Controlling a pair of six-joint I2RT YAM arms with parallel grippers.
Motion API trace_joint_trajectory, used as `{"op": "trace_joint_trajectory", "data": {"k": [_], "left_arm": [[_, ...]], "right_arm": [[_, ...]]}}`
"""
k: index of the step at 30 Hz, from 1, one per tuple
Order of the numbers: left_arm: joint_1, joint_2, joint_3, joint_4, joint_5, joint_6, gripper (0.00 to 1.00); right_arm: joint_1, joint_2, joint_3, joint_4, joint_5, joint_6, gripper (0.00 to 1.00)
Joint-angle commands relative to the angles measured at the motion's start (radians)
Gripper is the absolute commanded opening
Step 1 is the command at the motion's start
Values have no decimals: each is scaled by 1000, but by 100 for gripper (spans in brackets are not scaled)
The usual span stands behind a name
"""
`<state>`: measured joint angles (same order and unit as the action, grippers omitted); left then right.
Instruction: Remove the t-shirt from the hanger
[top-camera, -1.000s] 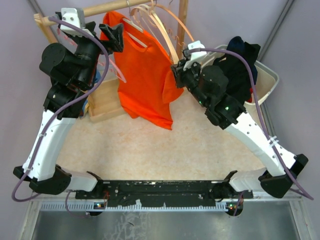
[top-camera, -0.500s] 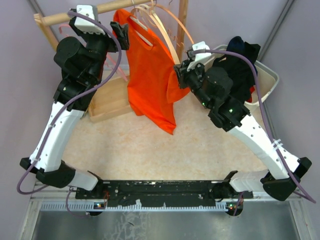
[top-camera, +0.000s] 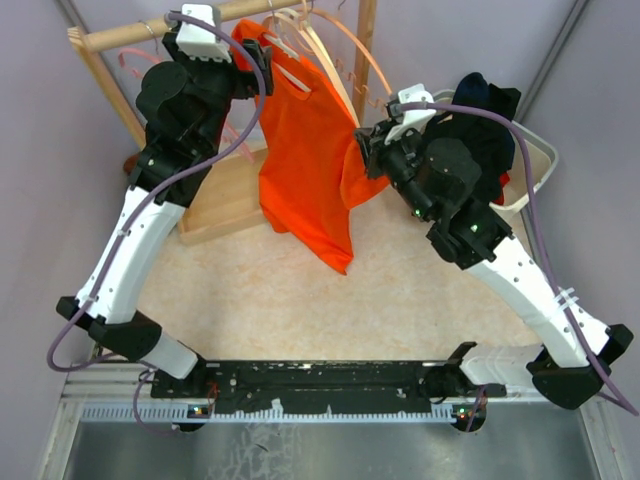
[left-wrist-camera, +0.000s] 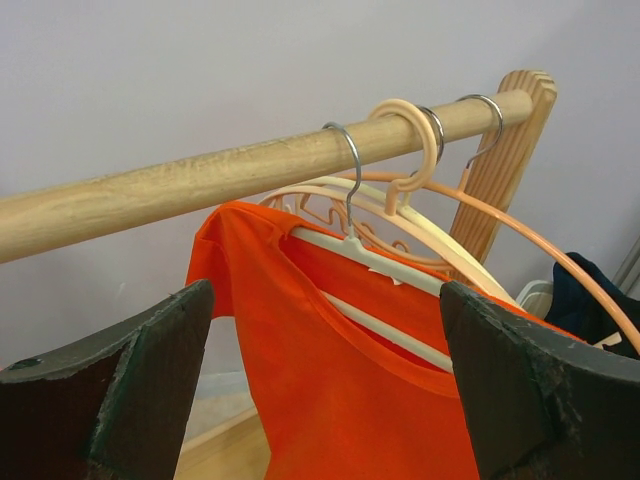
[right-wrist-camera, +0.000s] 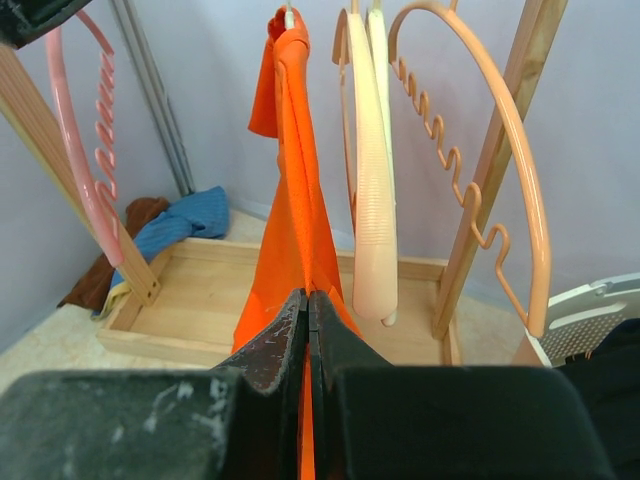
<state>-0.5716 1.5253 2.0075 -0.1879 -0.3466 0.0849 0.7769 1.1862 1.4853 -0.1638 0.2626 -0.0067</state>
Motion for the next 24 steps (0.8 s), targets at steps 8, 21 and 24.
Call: {"op": "trace_joint_trajectory", "data": {"k": [8, 21, 24], "left_arm": [[5, 93, 81, 93, -8, 9, 98], [38, 231, 216, 21, 53, -46, 97], [55, 203, 149, 44, 112, -49, 98]], "right_arm": [[-4, -31, -12, 31, -38, 4, 0], [-4, -44, -11, 34, -63, 13, 0], [-3, -48, -8, 34, -63, 11, 0]]}}
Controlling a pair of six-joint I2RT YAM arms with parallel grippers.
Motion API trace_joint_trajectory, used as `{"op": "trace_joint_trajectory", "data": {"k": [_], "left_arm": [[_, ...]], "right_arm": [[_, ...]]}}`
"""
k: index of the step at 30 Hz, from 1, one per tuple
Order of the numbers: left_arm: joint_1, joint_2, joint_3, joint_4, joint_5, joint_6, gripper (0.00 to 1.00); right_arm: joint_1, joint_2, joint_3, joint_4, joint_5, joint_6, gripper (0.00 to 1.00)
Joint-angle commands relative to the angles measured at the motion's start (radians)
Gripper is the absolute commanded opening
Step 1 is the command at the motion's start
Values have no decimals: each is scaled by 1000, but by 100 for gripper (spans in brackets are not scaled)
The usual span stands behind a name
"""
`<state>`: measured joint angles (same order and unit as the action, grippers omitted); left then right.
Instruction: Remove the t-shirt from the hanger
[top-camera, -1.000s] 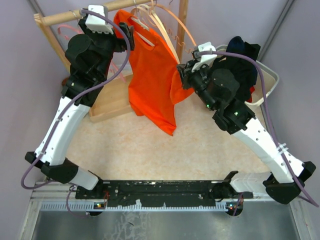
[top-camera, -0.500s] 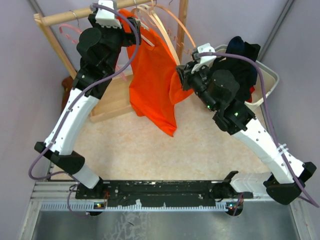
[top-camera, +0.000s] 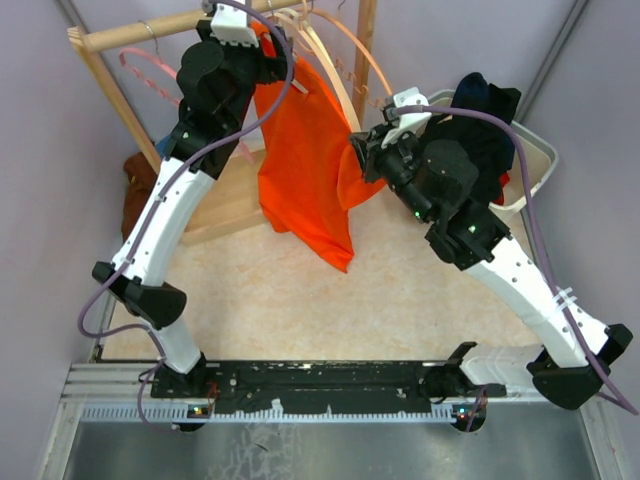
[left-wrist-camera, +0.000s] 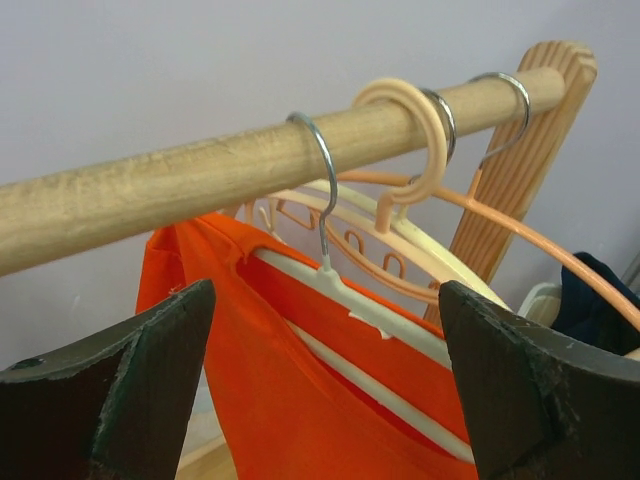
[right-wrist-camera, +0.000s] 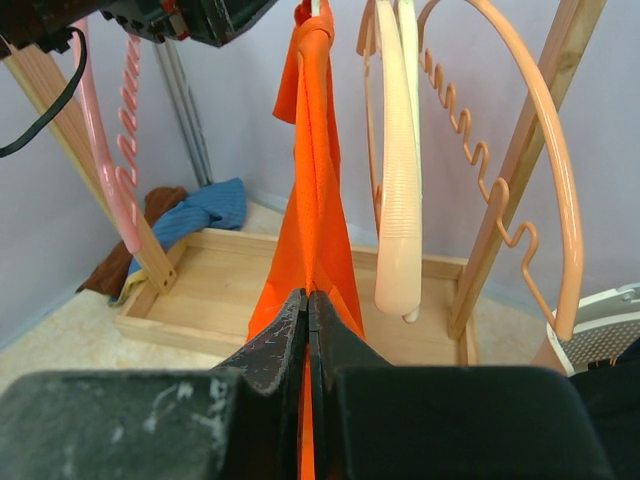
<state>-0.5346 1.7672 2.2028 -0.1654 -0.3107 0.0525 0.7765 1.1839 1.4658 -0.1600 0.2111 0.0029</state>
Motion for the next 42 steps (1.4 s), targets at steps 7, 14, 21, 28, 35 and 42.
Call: {"op": "trace_joint_trajectory", "data": {"k": [7, 14, 21, 28, 35, 42], "left_arm": [[40, -114, -245, 143, 185, 91, 99], [43, -154, -363, 281, 181, 151, 99], [42, -251, -531, 488, 218, 191, 99], [46, -306, -644, 620, 290, 279, 99], [94, -230, -502, 452, 361, 187, 99], [161, -136, -253, 204, 439, -121, 99]], "right_arm": [[-3, -53, 10, 28, -9, 0, 0], [-3, -59, 3, 29, -3, 0, 0], [-3, -66, -4, 24, 0, -2, 0], [-3, -67, -8, 27, 2, -3, 0], [-3, -69, -10, 29, 10, -6, 0], [-3, -70, -14, 30, 6, -4, 0]]}}
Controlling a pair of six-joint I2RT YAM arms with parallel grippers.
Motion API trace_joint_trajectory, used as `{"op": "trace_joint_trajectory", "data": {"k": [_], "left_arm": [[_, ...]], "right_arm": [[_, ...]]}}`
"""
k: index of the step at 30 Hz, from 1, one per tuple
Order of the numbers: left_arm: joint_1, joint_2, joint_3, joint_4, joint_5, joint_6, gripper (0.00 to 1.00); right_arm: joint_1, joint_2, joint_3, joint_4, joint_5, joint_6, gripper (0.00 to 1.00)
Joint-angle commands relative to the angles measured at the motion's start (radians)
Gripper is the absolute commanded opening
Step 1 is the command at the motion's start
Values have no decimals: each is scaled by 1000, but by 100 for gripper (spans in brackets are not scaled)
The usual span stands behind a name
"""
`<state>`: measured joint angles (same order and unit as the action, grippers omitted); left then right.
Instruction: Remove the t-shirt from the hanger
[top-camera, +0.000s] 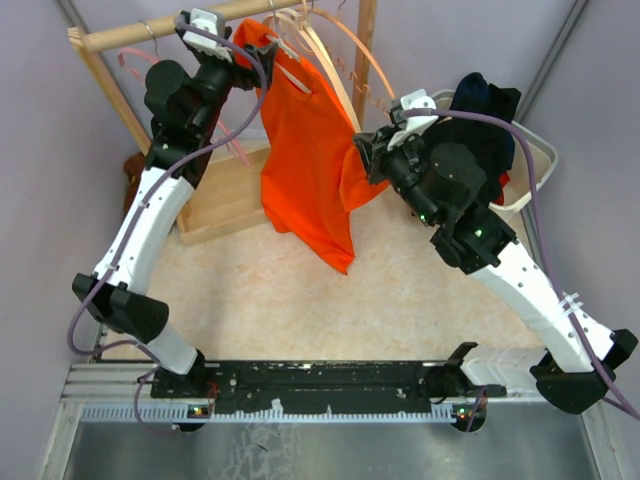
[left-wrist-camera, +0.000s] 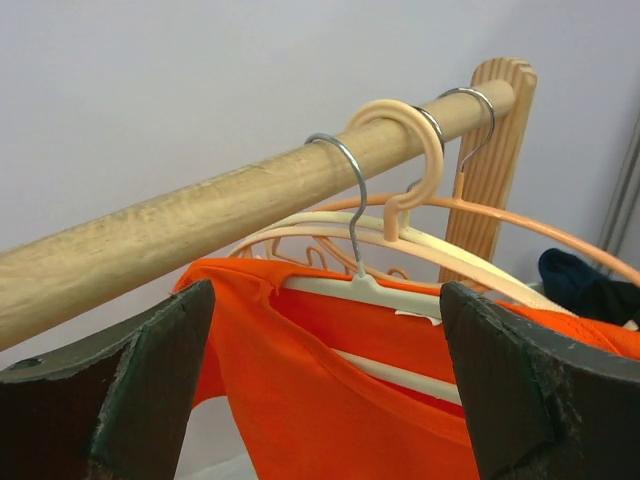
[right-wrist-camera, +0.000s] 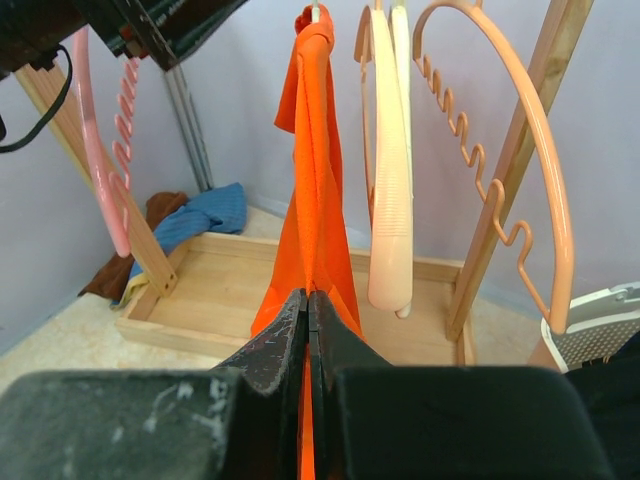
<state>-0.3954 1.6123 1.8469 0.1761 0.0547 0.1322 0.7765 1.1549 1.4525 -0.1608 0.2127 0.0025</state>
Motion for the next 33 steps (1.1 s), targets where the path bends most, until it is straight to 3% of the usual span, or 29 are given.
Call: {"op": "trace_joint_trajectory", "data": {"k": [1, 6, 16, 33], "left_arm": [[27, 28, 125, -155, 88, -241, 99], [45, 62, 213, -253, 141, -385, 99], [46, 71, 209, -291, 128, -558, 95], [59, 101, 163, -250, 133, -797, 92]], "right_arm": [[-3, -42, -1, 31, 6, -3, 0], [-3, -45, -7, 32, 6, -2, 0], [-3, -45, -12, 50, -11, 15, 0], [-3, -53, -37, 76, -44, 37, 0]]}}
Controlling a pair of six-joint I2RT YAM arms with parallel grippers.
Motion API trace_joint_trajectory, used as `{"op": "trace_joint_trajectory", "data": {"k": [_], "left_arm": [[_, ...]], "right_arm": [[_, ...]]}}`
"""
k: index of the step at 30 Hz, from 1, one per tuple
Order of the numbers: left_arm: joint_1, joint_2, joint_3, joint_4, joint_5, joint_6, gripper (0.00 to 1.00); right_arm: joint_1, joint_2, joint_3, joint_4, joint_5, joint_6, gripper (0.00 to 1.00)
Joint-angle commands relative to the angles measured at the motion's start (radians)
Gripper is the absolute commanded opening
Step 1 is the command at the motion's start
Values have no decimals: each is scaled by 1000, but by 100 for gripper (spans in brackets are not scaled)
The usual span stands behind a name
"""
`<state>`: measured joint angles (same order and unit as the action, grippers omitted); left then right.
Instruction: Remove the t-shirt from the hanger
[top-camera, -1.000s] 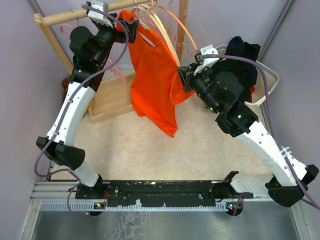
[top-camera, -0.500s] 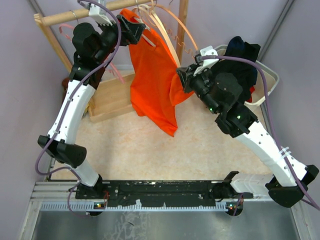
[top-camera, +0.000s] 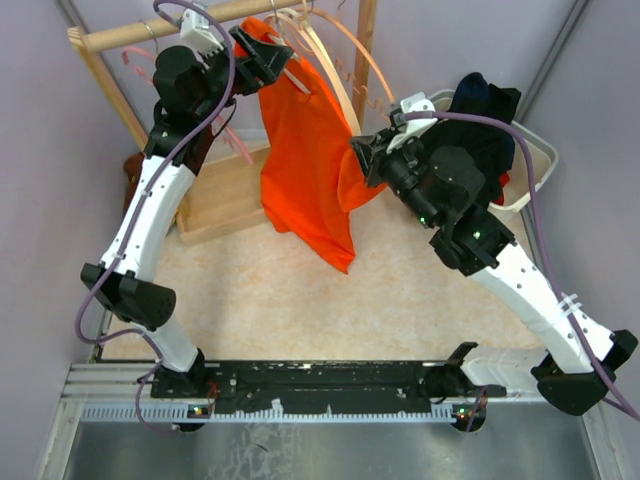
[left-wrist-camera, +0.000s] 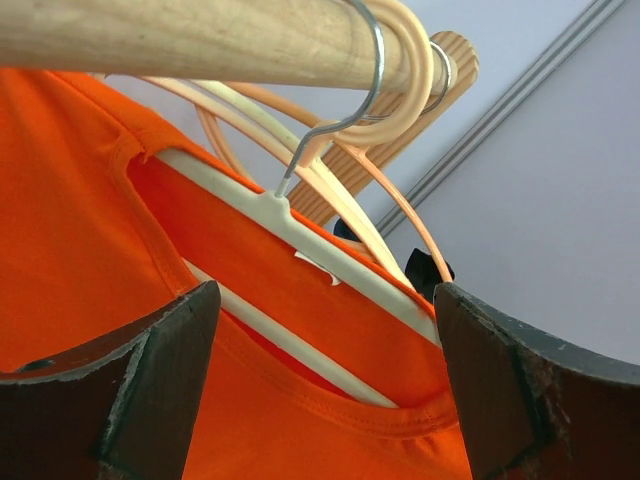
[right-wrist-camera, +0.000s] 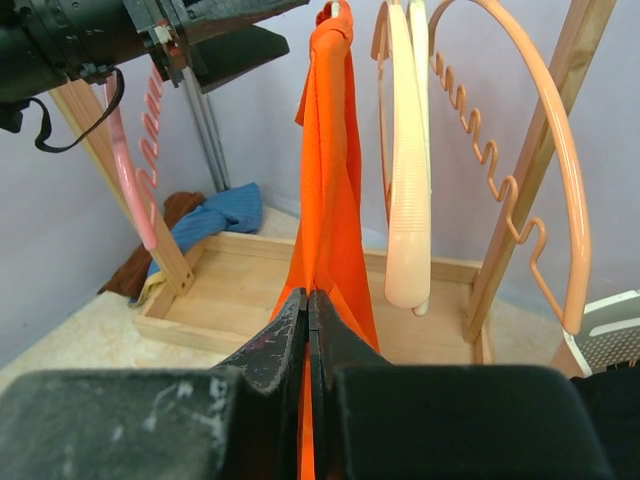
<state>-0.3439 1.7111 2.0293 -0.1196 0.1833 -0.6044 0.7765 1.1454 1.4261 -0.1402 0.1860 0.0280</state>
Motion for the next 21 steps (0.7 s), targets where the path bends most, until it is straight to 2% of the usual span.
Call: {"op": "trace_joint_trajectory", "data": {"k": [1, 7, 14, 21], "left_arm": [[8, 2, -26, 57, -3, -65, 91], [6, -24, -101, 184, -61, -16, 84], [7, -31, -169, 355, -31, -3, 76], [7, -24, -158, 407, -30, 57, 71]], "right_arm": [[-3, -46, -15, 60, -18, 12, 0], [-4, -47, -28, 65, -21, 13, 0], [-3, -45, -33, 67, -17, 11, 0], [-3, -37, -33, 70, -25, 13, 0]]}}
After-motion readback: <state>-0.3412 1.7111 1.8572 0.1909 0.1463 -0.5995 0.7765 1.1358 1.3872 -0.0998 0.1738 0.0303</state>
